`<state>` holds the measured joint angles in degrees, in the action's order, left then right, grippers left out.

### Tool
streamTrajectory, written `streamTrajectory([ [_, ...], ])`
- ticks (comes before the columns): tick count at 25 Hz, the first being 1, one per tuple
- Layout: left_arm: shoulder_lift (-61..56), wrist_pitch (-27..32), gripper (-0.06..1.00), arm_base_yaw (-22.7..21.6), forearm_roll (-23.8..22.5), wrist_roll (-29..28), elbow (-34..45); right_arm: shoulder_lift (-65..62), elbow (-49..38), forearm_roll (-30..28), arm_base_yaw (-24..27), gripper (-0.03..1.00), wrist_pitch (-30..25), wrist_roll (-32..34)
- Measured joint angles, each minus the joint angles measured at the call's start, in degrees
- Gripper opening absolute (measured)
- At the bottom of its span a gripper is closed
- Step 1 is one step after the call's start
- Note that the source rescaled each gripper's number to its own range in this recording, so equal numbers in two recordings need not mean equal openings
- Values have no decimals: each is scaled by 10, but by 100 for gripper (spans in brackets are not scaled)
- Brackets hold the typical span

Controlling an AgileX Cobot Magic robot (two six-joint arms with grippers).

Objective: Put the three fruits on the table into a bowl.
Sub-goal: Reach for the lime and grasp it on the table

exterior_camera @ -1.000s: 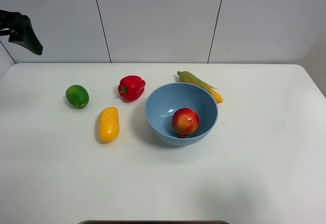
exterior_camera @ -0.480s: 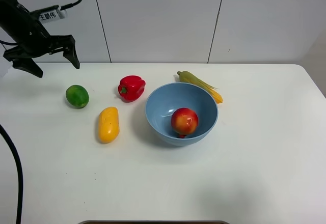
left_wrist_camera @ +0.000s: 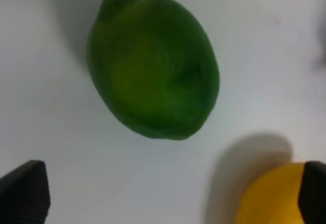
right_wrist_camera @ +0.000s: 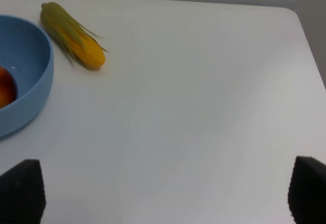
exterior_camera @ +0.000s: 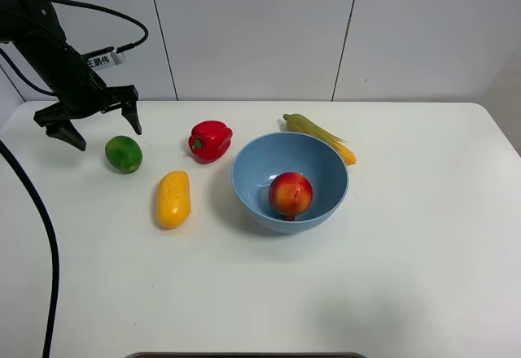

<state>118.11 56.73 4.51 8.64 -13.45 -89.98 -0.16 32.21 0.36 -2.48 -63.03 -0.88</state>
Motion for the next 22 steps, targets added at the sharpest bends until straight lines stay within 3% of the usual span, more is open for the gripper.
streamTrajectory([
  [22,78,-111,100,0,-22,-56,-1,0,0,0,0,84,0,0],
])
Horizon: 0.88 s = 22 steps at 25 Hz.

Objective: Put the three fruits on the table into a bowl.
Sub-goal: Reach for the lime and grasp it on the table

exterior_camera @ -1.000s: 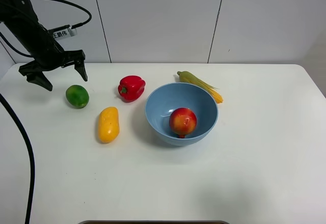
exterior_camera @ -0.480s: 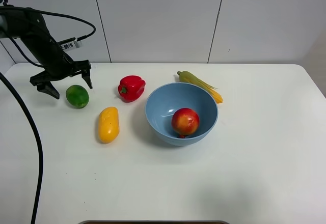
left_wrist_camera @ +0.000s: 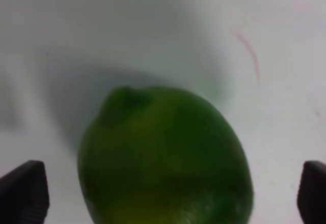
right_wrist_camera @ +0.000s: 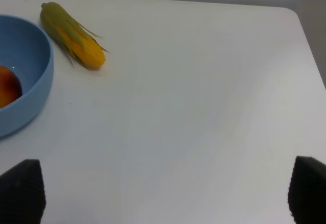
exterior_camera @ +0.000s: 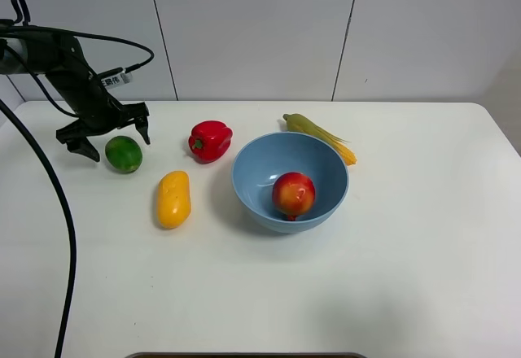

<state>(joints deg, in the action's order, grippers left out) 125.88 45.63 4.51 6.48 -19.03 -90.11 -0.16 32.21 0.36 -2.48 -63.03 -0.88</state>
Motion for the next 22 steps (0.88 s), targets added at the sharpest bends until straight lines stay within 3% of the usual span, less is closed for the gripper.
streamTrajectory([
  [22,40,-18,100,0,-34,-27,0,0,0,0,0,84,0,0],
])
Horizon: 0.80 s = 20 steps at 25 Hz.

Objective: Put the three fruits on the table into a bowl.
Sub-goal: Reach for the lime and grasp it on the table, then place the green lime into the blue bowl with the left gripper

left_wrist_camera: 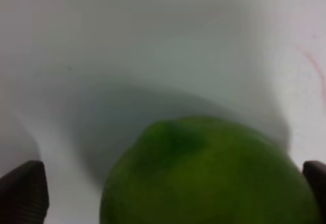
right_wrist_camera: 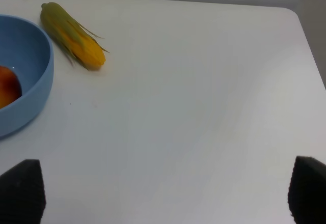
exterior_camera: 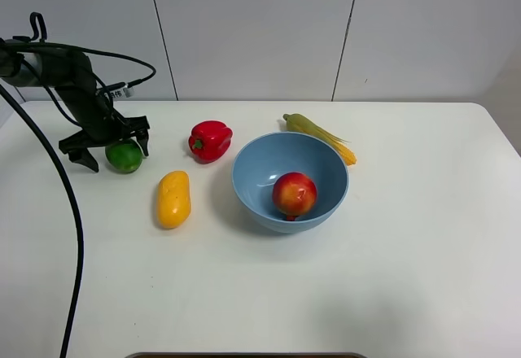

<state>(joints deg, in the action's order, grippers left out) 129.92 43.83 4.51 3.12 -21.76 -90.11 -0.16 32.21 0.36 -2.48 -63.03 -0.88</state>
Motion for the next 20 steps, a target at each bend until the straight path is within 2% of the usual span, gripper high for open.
streamTrajectory([
  [4,5,0,100,4,-4,0,0,0,0,0,0,84,0,0],
  [6,6,0,93,5,-4,2,-2,0,0,0,0,84,0,0],
  [7,7,1,83,5,-4,4,-3,0,0,0,0,84,0,0],
  [11,7,0,32,5,-1,6,-4,0,0,0,0,84,0,0],
  [13,7,0,16,5,0,6,-4,0,0,0,0,84,0,0],
  [14,8,0,12,5,0,6,-4,0,0,0,0,84,0,0],
  [20,8,0,11,5,0,12,-4,0,0,0,0,84,0,0],
])
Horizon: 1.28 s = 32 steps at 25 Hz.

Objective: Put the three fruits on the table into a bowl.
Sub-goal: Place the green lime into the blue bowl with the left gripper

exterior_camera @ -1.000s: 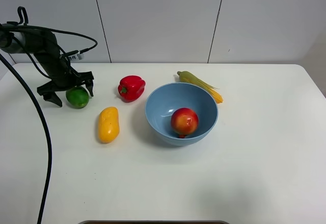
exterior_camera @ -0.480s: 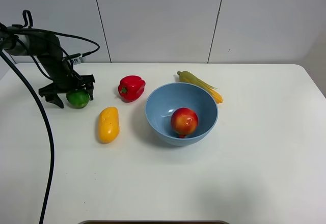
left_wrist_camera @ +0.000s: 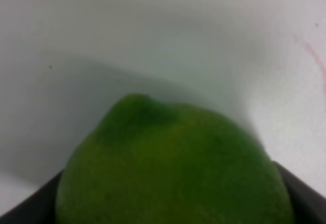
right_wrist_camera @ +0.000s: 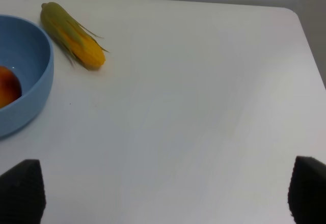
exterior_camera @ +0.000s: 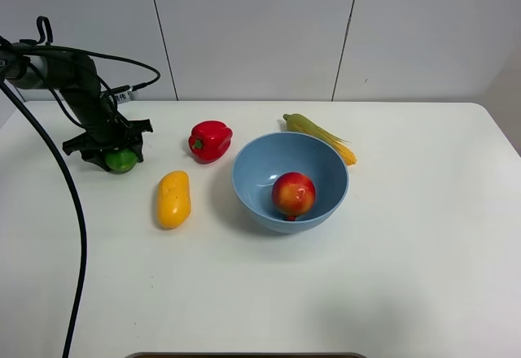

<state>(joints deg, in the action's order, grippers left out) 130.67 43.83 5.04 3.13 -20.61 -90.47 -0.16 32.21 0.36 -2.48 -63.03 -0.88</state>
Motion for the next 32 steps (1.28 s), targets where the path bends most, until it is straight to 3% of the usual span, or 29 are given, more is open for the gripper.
streamTrajectory([
  [11,-19,26,11,0,0,21,0,0,0,0,0,84,0,0],
  [27,-196,142,11,0,0,92,0,0,0,0,0,84,0,0],
  [32,-249,168,11,8,22,112,0,0,0,0,0,84,0,0],
])
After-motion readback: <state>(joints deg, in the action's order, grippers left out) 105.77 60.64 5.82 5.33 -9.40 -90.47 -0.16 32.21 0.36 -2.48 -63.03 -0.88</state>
